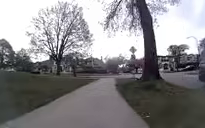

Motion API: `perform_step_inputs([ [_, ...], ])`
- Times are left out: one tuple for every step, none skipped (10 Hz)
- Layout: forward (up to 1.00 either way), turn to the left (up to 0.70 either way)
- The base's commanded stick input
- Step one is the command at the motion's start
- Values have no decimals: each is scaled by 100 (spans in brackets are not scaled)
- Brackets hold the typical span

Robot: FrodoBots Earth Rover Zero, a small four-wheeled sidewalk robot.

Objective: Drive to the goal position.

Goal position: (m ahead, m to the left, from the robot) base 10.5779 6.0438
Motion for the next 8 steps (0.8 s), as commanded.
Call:
perform_step_inputs([
  [100, 0],
  [100, 0],
  [100, 0],
  [100, 0],
  [100, 0],
  [100, 1],
  [100, 17],
  [100, 27],
])
